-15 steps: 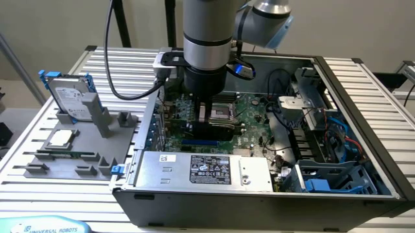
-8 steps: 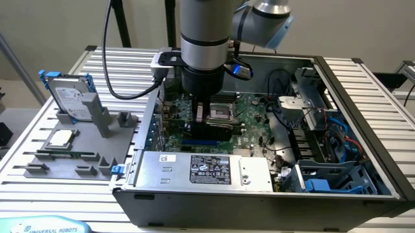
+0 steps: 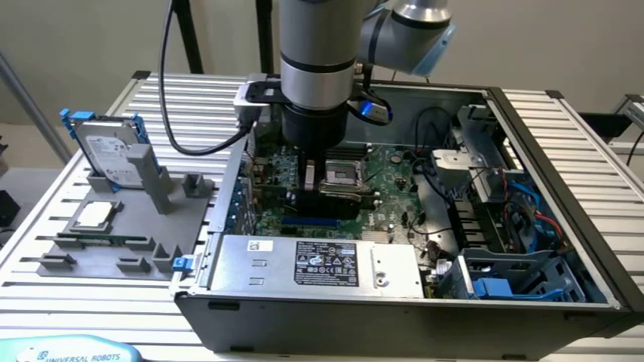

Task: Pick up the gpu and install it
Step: 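Insert the gpu into the slot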

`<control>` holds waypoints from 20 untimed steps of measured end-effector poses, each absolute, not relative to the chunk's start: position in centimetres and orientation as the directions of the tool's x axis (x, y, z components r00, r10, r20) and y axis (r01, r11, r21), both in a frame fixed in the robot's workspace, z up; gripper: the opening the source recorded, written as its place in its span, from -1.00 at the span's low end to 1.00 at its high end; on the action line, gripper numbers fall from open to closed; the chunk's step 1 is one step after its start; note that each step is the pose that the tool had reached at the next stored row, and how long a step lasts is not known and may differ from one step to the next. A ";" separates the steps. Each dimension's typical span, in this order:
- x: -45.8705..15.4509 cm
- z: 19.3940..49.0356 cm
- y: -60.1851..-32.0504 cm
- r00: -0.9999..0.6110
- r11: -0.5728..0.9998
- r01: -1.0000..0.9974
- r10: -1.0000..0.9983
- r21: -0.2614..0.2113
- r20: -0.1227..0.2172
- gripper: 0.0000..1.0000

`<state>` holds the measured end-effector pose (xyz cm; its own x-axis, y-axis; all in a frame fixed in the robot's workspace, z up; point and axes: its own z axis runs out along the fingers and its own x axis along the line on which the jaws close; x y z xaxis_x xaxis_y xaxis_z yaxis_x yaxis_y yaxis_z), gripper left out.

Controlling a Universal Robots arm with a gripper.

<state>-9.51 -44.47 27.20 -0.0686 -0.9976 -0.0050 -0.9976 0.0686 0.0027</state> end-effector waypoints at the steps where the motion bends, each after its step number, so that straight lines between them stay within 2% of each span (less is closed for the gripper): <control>1: -9.5 27.2 -44.5 -0.069 0.069 -0.998 -0.998 0.003 -0.005 -0.47; 20: -9.6 26.5 -44.5 -0.069 0.069 -0.998 -0.998 0.003 -0.005 -0.47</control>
<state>-9.61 -44.46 26.53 -0.0686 -0.9976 -0.0050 -0.9976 0.0686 0.0027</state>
